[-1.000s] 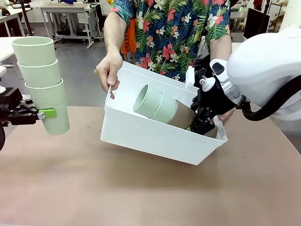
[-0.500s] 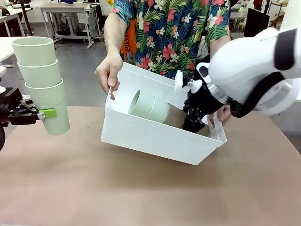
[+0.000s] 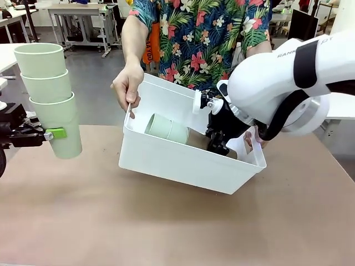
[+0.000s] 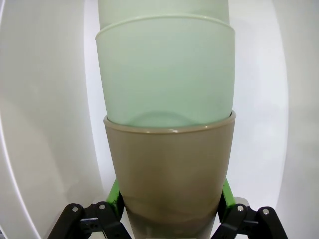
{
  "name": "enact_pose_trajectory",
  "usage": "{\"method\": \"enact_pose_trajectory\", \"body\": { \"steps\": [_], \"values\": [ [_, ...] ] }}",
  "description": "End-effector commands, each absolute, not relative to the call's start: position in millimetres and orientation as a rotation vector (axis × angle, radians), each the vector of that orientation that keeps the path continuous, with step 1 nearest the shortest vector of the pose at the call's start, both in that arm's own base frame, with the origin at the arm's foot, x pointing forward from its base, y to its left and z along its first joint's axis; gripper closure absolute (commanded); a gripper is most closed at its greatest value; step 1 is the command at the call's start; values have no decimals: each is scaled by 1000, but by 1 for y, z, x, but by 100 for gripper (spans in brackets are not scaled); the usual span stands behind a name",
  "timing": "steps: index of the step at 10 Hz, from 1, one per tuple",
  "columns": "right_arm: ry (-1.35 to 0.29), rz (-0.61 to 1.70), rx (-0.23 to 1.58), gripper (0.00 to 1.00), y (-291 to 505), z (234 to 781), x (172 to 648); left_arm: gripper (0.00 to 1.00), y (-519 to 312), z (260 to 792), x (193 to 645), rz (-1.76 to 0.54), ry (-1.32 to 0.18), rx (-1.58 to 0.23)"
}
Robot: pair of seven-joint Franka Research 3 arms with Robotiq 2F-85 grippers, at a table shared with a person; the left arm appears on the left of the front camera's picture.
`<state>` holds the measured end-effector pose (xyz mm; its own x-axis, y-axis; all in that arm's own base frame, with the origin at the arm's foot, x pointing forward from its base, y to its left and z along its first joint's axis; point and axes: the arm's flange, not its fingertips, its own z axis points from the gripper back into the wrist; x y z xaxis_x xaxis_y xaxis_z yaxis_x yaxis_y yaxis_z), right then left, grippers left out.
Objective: Stack the cups and store them in the basket.
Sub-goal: Place the stack of Reusable plastic cups into the Pantry Basket.
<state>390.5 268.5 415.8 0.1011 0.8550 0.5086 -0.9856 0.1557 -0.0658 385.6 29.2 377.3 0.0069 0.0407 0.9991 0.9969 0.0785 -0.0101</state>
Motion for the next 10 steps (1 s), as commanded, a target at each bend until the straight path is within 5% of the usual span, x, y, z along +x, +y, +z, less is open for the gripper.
{"method": "enact_pose_trajectory", "body": {
  "steps": [1,2,3,10],
  "values": [
    [-465,1367,277,13,275,421,393,14,31,381,383,-1146,-1283,-1192],
    [-463,1363,267,13,276,419,394,14,31,381,383,-1146,-1283,-1192],
    [-446,1364,254,0,276,417,395,14,31,381,383,-1146,-1283,-1192],
    [-510,1299,334,0,232,482,418,14,31,381,383,-1146,-1283,-1192]
  ]
}}
